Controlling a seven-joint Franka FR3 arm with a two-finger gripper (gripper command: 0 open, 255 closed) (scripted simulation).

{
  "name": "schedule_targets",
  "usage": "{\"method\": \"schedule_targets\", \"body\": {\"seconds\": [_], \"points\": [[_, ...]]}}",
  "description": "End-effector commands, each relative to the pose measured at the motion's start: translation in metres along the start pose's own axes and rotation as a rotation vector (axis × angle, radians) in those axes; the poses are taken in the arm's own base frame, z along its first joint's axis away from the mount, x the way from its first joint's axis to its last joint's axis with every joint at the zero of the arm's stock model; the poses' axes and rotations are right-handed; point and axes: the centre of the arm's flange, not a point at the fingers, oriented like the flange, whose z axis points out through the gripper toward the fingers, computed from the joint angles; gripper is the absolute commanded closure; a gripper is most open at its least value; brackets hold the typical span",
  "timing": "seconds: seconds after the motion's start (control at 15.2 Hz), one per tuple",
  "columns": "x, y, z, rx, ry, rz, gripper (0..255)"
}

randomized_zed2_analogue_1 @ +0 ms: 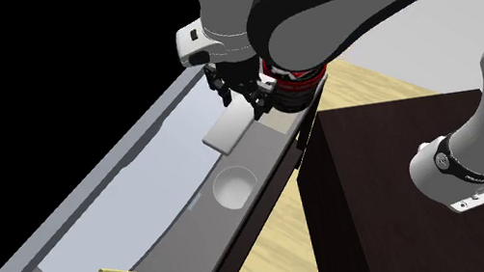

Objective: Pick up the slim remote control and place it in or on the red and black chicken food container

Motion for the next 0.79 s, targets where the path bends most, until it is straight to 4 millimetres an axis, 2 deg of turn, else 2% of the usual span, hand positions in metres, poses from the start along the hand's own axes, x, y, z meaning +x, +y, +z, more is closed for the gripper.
{"method": "schedule_targets", "body": {"seconds": [0.0,0.13,0.73], "points": [[-0.001,0.0,-0.011,0.0,0.0,0.0,255],[-0.001,0.0,-0.021,0.0,0.0,0.0,255],[-0.12,-0.006,-0.023,0.0,0.0,0.0,255]]}}
